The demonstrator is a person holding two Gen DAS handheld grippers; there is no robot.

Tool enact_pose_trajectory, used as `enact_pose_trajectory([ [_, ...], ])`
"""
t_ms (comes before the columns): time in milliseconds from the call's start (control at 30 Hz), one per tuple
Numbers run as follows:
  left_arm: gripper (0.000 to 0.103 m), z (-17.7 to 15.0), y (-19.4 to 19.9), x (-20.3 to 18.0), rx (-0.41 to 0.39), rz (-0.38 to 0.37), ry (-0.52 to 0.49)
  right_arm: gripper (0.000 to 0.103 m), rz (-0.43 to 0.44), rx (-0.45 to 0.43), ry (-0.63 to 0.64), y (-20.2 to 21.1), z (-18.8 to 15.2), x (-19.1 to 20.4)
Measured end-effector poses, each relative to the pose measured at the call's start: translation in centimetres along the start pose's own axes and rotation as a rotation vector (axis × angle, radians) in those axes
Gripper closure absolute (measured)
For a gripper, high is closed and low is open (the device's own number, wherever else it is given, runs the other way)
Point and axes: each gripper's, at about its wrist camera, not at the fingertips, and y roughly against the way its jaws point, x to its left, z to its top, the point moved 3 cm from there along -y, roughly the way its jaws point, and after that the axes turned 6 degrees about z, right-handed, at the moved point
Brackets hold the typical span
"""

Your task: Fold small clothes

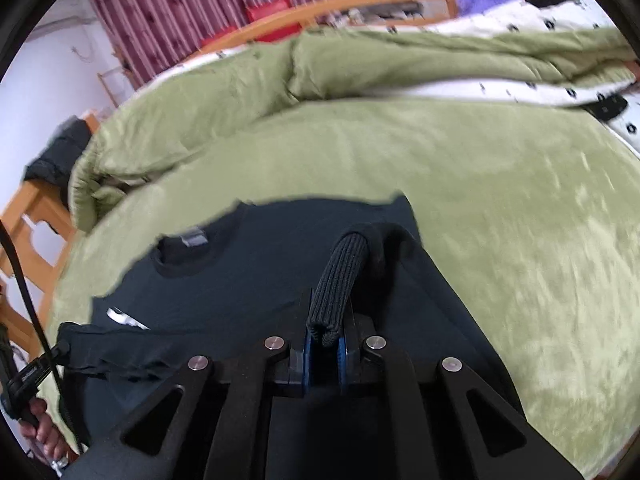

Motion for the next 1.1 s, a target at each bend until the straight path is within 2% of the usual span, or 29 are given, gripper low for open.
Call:
enact_pose_trajectory([
  [100, 0.096, 1.9, -0.1, -0.5, -0.030, -0.002, -0.027, 0.094, 0.046, -0.045, -0.030, 0.7, 1.8, 0.5],
  [267, 0.096, 4.0, -1.4, -0.6, -0.040, -0.002, -0.021, 0.094, 0.034, -0.064, -0.017, -0.4, 4.1, 1.5],
  [433, 0.096, 4.6, -3.4, 0.3, -0.008, -0.002, -0.002, 0.094, 0.024, -0.063, -0.051, -2.0, 5.2, 1.0],
  [567, 0.095, 4.4, -4.9, 0.9, 0.036, -0.001, 0.012, 0.090, -0.005, -0.018, -0.074, -4.0, 5.1, 0.4],
  [600, 0.093, 4.3, -5.1, 1.0, 0.044, 0.000, 0.012, 0.088, -0.012, -0.008, -0.074, -4.2, 5.0, 0.3],
  [667, 0.080, 4.1, -5.1, 1.3, 0.057, -0.009, 0.006, 0.075, -0.004, 0.006, -0.073, -4.4, 4.6, 0.2],
  [700, 0.068, 4.0, -4.9, 1.3, 0.049, -0.014, 0.002, 0.063, 0.008, 0.000, -0.069, -4.2, 4.4, 0.2],
  [733, 0.055, 3.9, -4.6, 1.4, 0.032, -0.015, -0.005, 0.058, 0.022, -0.015, -0.055, -3.8, 4.2, 0.4],
  [767, 0.051, 3.9, -4.2, 1.4, 0.013, -0.016, -0.012, 0.057, 0.023, -0.030, -0.031, -3.3, 3.9, 0.7],
  [900, 0.050, 3.7, -3.4, 1.5, 0.001, -0.035, -0.032, 0.056, -0.009, -0.034, 0.071, -2.2, 2.9, 1.7],
  [1100, 0.050, 2.8, -3.4, 1.2, 0.022, -0.043, -0.059, 0.057, -0.026, 0.032, 0.175, -2.7, 0.6, 2.9],
])
